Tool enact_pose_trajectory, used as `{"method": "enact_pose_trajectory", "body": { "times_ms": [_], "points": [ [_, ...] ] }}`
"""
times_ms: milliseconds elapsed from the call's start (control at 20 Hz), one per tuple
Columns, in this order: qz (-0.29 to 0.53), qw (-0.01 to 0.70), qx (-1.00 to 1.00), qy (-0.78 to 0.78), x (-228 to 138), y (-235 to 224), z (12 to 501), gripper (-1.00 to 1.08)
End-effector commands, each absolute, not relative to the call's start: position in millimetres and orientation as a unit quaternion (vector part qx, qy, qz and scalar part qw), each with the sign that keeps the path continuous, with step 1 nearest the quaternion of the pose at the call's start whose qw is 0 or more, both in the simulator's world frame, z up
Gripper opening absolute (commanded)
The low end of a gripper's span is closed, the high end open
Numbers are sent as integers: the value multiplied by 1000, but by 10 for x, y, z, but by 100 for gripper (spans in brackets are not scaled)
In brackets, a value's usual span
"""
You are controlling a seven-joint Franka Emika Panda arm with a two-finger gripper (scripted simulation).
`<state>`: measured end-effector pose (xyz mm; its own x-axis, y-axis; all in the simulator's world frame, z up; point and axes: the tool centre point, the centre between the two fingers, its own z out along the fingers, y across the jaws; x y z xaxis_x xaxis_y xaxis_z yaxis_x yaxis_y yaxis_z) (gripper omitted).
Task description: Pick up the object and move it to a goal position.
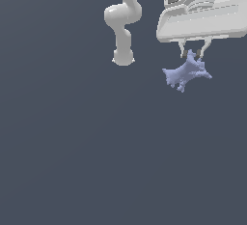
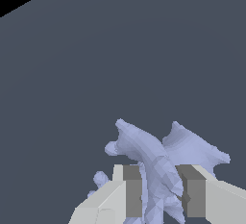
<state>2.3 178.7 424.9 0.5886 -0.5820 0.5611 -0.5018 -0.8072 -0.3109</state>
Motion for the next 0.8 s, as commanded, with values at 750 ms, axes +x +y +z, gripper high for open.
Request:
{"method": "enact_pose_trajectory", "body": {
  "times_ms": [750],
  "points": [
    [-460,126,-833,281,-661,2055,5112,-100]
  ]
}}
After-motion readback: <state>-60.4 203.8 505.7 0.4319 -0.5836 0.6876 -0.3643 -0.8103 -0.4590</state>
